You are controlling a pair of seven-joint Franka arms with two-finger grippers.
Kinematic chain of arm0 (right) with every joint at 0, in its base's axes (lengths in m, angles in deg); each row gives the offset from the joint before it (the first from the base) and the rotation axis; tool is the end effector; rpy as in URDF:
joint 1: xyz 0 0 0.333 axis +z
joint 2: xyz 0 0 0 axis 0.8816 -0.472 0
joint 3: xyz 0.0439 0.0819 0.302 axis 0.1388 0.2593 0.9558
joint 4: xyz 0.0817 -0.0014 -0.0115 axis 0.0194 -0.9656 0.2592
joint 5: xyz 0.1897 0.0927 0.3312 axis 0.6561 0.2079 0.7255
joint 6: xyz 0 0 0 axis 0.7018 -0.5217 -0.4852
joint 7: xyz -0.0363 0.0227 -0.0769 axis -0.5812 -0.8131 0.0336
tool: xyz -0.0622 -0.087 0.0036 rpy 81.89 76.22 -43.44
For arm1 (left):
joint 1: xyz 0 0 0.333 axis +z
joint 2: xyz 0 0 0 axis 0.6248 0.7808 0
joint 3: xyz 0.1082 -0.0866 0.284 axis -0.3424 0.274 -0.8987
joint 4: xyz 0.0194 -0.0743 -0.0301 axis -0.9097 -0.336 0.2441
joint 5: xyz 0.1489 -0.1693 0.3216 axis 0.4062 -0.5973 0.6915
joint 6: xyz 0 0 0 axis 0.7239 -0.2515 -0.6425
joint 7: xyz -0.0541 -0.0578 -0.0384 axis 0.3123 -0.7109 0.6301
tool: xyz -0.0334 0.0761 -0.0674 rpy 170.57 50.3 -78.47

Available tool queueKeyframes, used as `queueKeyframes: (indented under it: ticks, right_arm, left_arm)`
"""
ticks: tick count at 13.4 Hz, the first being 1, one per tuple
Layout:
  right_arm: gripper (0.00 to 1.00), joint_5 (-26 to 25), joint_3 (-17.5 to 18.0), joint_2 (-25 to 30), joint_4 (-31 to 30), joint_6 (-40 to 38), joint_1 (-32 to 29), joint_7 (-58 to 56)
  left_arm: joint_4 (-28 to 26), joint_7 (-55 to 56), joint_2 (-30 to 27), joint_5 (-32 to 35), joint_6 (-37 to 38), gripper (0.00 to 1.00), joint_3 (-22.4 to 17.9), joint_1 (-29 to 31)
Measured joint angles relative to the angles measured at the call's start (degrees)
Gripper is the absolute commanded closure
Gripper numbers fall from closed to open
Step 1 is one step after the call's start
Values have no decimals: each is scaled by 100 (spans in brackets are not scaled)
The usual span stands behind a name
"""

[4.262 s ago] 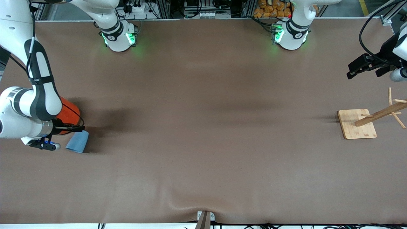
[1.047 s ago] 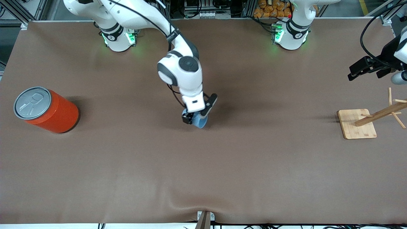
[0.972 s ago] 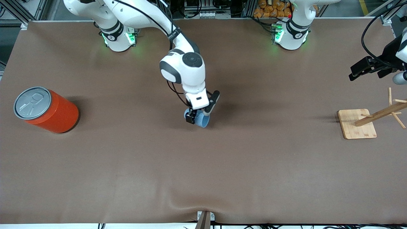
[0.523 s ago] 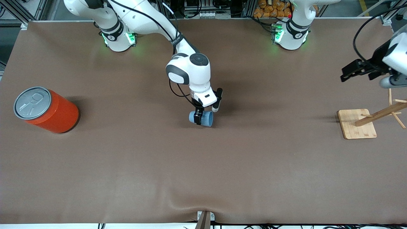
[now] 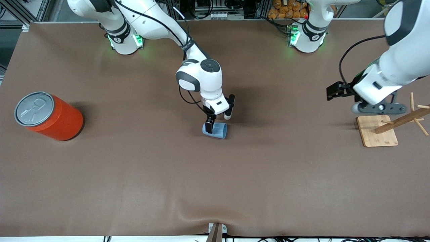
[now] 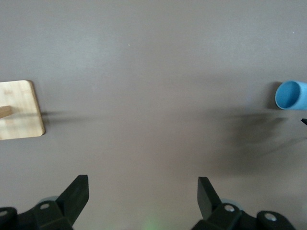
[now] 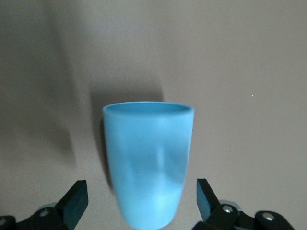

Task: Flip cup
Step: 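Lower the cup onto the table and open the right gripper while the left gripper approaches, then withdraw the right gripper while the left gripper reaches toward the cup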

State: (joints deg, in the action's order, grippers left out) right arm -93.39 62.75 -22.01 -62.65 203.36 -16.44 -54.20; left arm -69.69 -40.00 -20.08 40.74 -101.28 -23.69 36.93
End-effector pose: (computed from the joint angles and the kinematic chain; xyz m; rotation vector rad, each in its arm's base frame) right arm 0.4799 0.5082 0.2238 2.2518 1.8255 0.3722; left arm 0.5702 -0.1194 0.5520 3.0957 -0.0969 -0.1716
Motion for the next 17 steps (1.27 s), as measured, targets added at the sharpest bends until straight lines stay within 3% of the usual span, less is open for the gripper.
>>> queueKeyframes:
  ticks: [4, 9, 13, 17]
  right_arm:
    - [0, -3, 0, 79, 63, -158, 0, 16]
    - [0, 70, 141, 723, 123, -1241, 1, 1040]
    - [0, 1165, 56, 1192, 151, -1754, -278, 1625]
    - [0, 1699, 20, 1671, 166, -2136, -1513, 1642]
  left_arm:
    - [8, 0, 55, 0, -18, 0, 86, -2]
    - [0, 327, 296, -230, -145, 0, 147, -265]
    - [-31, 1200, 946, -1024, -806, 0, 159, -657]
    - [-36, 1325, 1896, -2056, -1589, 0, 147, -697]
